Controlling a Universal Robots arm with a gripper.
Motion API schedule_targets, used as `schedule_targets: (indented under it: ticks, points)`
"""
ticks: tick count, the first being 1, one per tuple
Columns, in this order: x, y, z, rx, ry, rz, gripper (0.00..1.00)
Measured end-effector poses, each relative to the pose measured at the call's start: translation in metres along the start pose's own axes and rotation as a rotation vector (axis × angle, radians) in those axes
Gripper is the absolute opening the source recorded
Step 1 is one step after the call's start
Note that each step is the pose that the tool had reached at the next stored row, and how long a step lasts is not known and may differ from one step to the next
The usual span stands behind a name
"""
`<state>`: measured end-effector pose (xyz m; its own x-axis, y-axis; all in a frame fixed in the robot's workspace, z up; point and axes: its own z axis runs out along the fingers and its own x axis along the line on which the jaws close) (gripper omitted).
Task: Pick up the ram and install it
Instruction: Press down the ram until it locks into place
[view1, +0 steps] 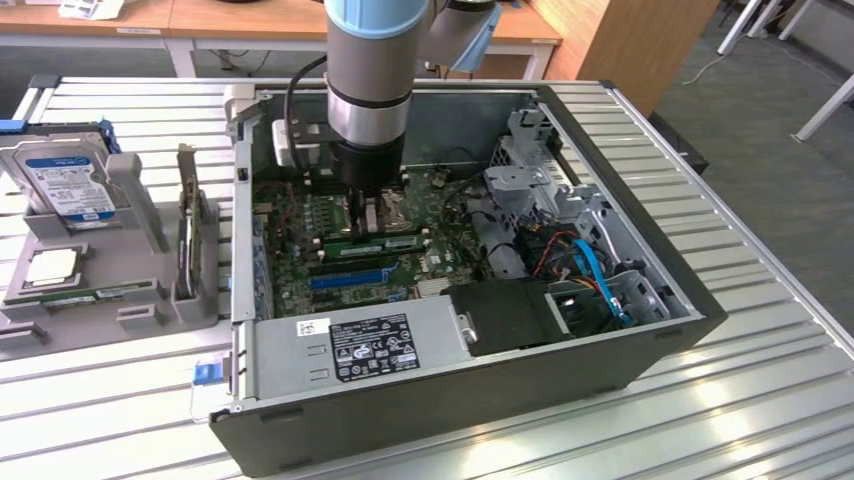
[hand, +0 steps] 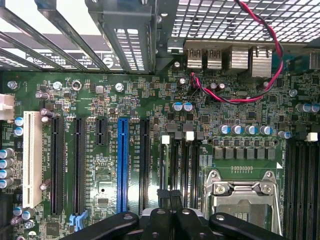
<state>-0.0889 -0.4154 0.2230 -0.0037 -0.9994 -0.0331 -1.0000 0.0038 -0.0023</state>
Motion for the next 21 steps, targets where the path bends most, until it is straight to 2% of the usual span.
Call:
schedule_targets:
  ticks: [9, 11, 13, 21]
  points:
    - [0.000, 0.0000, 0.0006, 0.0000, -0.0003, 0.000, 0.10]
    - [0.000, -0.0002, -0.0008, 0.0015, -0.0023, 0.000, 0.10]
    - [0.000, -0.0001, -0.0056, 0.0001, -0.0006, 0.000, 0.10]
    - [-0.001, -0.0001, -0.0233, 0.0000, -0.0004, 0.000, 0.10]
